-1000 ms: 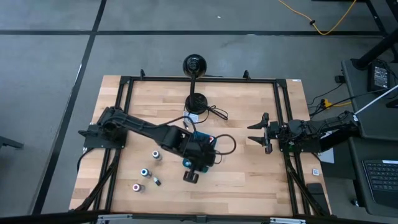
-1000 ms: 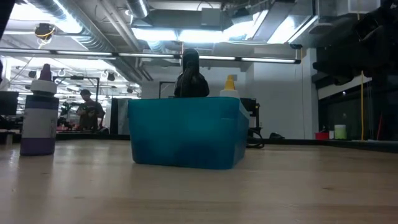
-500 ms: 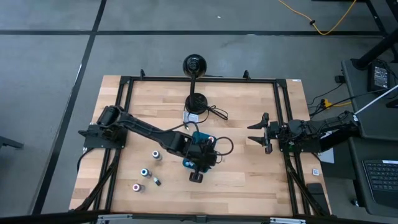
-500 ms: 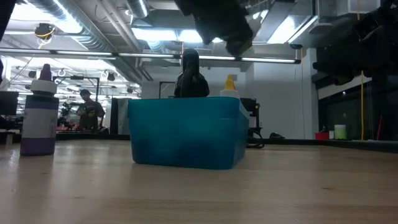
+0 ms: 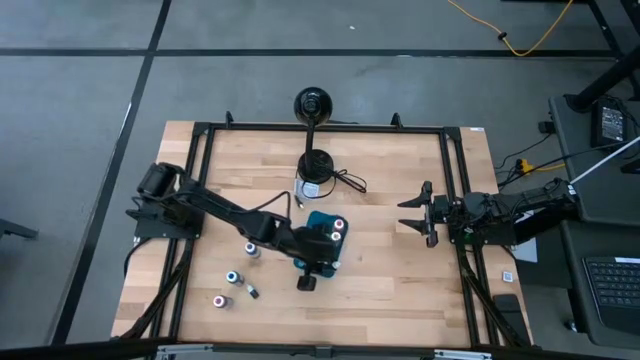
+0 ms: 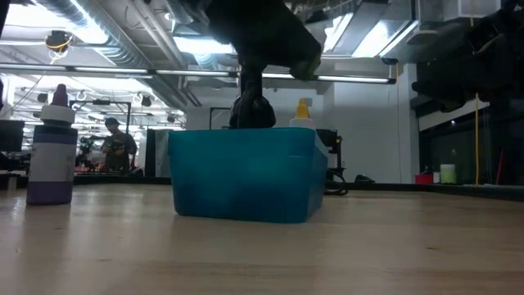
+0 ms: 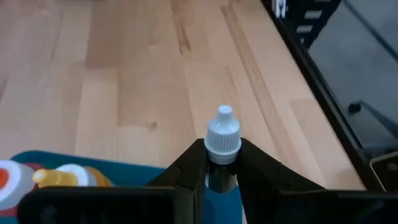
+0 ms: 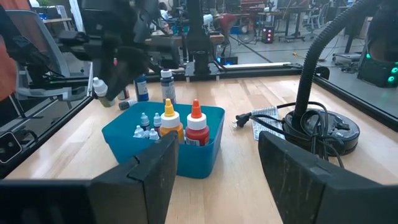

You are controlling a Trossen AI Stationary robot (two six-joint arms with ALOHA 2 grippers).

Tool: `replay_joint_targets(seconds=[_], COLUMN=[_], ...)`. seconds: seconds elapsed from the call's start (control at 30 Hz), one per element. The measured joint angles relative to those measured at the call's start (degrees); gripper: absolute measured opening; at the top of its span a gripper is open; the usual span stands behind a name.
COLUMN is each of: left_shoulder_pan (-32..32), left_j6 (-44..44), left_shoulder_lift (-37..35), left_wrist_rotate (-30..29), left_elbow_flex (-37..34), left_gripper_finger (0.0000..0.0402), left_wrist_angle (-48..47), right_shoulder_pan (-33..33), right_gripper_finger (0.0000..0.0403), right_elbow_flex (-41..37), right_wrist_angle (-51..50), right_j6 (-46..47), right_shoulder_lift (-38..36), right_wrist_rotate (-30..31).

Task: Pick & Place food coloring
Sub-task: Put the right green small food coloring bottle into the bin

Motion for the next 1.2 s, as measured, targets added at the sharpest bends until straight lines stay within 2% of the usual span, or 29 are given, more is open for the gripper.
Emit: replay_joint_targets(seconds=[0.47,1.0,1.2], left_shoulder_pan=[2.22,3.31,3.45], left_j6=[0.01,3.00,2.44], left_shoulder_lift=[-0.62,0.71,3.82], left_wrist_rotate=[0.00,0.08,0.26], left_elbow_flex=[-12.03,-12.53,-12.55], left_gripper_finger=[0.0066,0.0065,0.0065], left_wrist_angle=[15.94,17.63,18.36], right_shoulder_pan=[-0.02,-0.01,0.00], right_gripper_finger=[0.0223,0.0223,0.0223], right_elbow_flex=[0.02,0.01,0.00], right_wrist_angle=[-0.01,0.01,-0.01], right_j6=[-0.01,0.00,-0.01], right_shoulder_lift=[-0.01,-0.01,0.00], right_wrist_rotate=[0.00,0.00,-0.01])
